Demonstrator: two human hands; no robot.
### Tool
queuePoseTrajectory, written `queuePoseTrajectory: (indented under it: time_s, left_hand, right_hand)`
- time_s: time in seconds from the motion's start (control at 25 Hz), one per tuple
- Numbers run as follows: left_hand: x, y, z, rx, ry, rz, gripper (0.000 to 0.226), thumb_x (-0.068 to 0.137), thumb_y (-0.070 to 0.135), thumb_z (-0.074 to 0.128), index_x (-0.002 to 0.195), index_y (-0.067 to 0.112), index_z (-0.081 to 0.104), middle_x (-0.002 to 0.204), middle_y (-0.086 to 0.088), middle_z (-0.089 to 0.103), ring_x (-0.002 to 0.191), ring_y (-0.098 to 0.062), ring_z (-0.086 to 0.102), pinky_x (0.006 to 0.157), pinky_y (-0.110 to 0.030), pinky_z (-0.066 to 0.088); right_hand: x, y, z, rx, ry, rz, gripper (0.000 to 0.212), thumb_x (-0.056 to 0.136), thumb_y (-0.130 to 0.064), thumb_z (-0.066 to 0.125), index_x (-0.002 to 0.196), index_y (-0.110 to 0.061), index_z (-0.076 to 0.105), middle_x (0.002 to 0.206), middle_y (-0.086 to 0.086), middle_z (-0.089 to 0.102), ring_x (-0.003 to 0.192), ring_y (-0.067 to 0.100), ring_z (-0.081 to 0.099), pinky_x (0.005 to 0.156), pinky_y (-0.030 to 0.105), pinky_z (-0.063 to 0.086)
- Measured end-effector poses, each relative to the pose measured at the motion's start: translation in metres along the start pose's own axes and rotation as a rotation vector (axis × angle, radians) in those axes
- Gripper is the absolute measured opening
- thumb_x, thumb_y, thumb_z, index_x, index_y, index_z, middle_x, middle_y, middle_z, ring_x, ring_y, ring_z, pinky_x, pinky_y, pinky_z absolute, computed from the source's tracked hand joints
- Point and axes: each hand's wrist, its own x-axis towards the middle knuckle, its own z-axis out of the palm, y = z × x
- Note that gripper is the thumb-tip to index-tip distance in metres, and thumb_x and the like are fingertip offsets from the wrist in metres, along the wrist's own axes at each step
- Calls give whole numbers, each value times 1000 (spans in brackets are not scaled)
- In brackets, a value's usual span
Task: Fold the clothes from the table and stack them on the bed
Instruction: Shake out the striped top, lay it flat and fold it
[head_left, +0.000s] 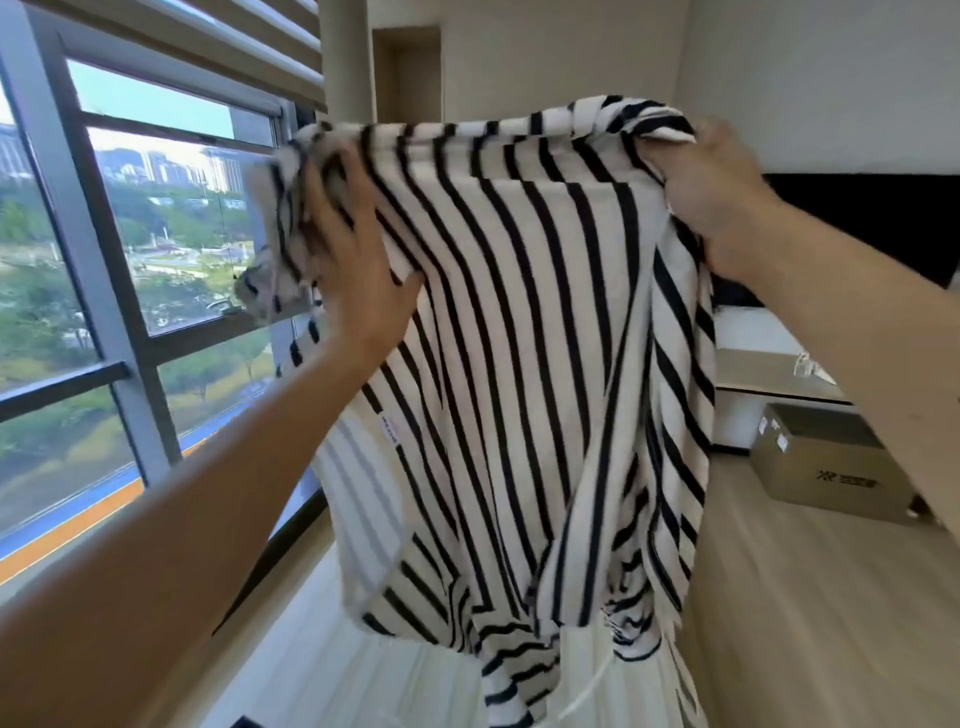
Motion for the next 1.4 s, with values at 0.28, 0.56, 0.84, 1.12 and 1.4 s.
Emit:
queuePoseTrajectory:
  time_s: [0.28, 0.56, 0.84, 1.12, 1.4]
  left_hand:
    - [41, 32, 2, -112, -295, 157, 56, 92, 8, 65, 145, 22, 51, 108, 1, 66, 94, -8, 55, 94, -25, 45]
    - [33, 94, 19, -557, -497, 238, 18, 83, 1, 66, 97, 9, 75, 95, 1, 75, 92, -8, 70, 89, -34, 56]
    - [-88, 10, 26, -558, -894, -161, 98, 69, 67, 77, 151, 38, 33, 143, 13, 46, 125, -5, 51, 99, -27, 47]
    - [-182, -13, 38, -510, -933, -581, 26, 103, 11, 47, 86, 12, 67, 86, -4, 69, 87, -22, 65, 78, -33, 56]
    - [-70, 63, 10, -782, -797, -334, 26, 98, 8, 43, 82, 6, 63, 77, -9, 60, 76, -20, 56, 72, -34, 43]
  right_hand:
    - [4, 41, -28, -18, 124, 207, 19, 89, -34, 64, 99, -20, 71, 98, -2, 76, 92, 16, 74, 91, 36, 59]
    - [-25, 53, 4, -229, -627, 258, 95, 69, -33, 90, 148, -32, 38, 134, -8, 64, 124, 7, 59, 101, 31, 46]
    - [-47, 66, 13, 262, -128, 331, 10, 96, -19, 66, 86, -20, 62, 75, -4, 72, 71, 11, 69, 73, 28, 58]
    - [-38, 62, -24, 406, -115, 271, 5, 96, -19, 63, 99, -22, 65, 83, -8, 78, 81, 8, 74, 70, 26, 58]
    - [-75, 90, -24, 137, -725, 278, 61, 71, -35, 86, 124, -23, 58, 129, 3, 61, 121, 19, 57, 104, 35, 41]
